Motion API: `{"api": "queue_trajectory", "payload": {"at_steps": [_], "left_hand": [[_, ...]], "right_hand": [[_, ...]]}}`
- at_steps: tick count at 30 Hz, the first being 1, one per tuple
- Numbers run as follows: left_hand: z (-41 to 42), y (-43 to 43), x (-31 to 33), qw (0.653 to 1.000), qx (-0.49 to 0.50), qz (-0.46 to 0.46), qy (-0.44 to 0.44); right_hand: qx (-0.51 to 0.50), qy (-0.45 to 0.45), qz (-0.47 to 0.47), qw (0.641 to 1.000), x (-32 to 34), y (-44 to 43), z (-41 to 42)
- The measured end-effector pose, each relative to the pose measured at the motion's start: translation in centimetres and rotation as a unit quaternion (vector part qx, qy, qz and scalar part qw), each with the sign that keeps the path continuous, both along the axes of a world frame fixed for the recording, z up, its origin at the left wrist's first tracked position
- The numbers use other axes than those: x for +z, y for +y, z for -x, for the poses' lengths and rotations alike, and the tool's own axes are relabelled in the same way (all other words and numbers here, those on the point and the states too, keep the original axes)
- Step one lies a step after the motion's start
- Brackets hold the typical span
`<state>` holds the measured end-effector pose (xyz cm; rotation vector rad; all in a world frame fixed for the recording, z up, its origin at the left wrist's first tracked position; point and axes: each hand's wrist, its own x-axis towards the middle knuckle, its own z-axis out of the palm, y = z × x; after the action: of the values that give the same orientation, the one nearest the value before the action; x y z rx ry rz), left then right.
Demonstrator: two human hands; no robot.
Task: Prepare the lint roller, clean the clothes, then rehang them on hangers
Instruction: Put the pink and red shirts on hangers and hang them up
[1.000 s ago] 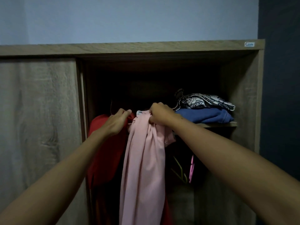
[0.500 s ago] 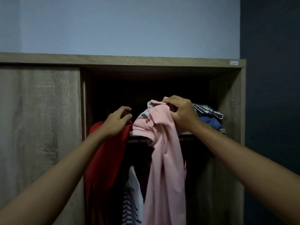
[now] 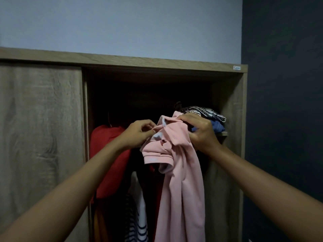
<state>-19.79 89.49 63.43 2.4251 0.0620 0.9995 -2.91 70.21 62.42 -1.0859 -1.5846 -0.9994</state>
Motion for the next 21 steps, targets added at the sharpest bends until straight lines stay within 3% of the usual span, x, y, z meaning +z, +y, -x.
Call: {"api": "queue_trajectory", "payload": {"at_steps": [3, 7, 13, 17, 21], "left_hand": [[0.1, 0.0, -0.5, 0.999, 0.010, 0.037, -0.011], [0.6, -0.1, -1.0, 0.997, 0.019, 0.061, 0.052], [1.3, 0.5, -1.9, 0.996, -0.010, -0.008, 0.085], [1.7, 0.8, -1.4, 0.998, 0.049, -0.016, 0.033], [2.4, 0.9, -0.3, 0.997, 0.062, 0.025, -0.025]], "right_hand": [[0.005, 0.026, -0.009, 1.000, -0.7, -0.4, 0.0], [0.010, 0.024, 0.002, 1.000, -1.5, -0.8, 0.8], [0.011, 0.005, 0.013, 1.000, -1.6, -1.1, 1.9], [0.010, 0.001, 0.037, 0.999, -1.5, -1.0, 1.4], [0.020, 0.060, 0.167, 0.984, -2.1, -0.6, 0.0]]}}
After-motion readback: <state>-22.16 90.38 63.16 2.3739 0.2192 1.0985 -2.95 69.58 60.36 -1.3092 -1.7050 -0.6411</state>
